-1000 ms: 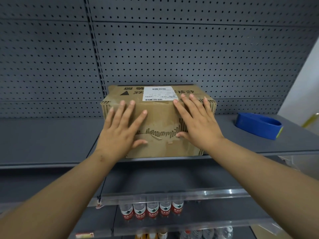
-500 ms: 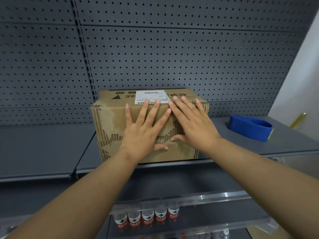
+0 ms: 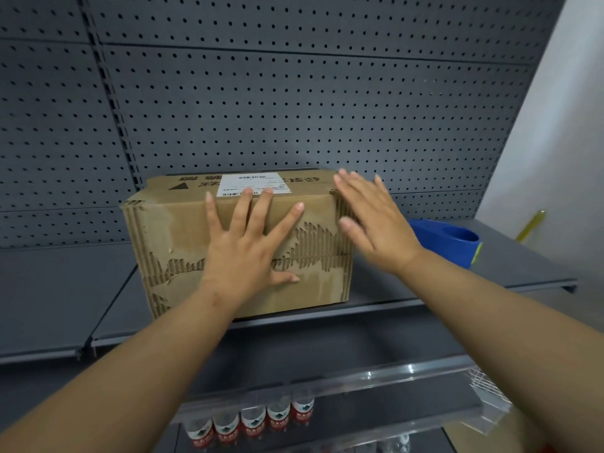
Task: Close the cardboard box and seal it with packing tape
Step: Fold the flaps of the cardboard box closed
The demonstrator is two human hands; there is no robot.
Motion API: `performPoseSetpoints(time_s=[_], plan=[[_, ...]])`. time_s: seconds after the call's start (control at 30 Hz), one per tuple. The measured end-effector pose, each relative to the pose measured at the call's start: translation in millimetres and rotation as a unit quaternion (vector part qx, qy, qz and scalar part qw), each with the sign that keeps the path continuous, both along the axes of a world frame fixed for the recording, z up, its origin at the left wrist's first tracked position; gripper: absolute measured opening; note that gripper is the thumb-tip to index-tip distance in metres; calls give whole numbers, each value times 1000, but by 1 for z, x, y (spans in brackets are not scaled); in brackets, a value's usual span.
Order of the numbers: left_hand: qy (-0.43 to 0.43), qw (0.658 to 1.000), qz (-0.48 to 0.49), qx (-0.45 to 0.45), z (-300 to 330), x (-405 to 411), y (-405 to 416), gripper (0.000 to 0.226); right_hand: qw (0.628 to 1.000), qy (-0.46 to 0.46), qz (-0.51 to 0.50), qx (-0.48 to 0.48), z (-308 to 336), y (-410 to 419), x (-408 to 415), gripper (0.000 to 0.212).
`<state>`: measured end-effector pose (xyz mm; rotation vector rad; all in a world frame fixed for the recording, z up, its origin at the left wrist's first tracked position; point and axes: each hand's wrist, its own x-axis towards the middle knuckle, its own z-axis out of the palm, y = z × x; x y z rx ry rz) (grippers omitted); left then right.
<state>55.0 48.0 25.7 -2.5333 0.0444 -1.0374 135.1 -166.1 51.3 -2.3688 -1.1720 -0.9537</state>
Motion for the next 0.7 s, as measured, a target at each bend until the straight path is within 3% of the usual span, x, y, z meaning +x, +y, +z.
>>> performPoseSetpoints(time_s=[0.07,0.17,0.27,0.43,0.57,0.7], plan=[[0,1000,-6,-2,1,1,-4,119,993,42,-25,108,-3,-14,13,57],[10,1000,-8,-9,3,3,-10,119,978,99,-105,151,-13,-33,39,52],[20,1000,-8,-20,3,5,-13,118,957,156,-228,83,-28,-51,66,53],[27,999,-1,-33,4,5,-14,107,877,263,-398,-57,-55,-86,96,63],[10,1000,6,-11,-1,5,-14,107,827,323,-449,-96,-68,-106,108,69],[-18,999,13,27,-7,3,-15,108,809,346,-460,-117,-71,-116,112,71]])
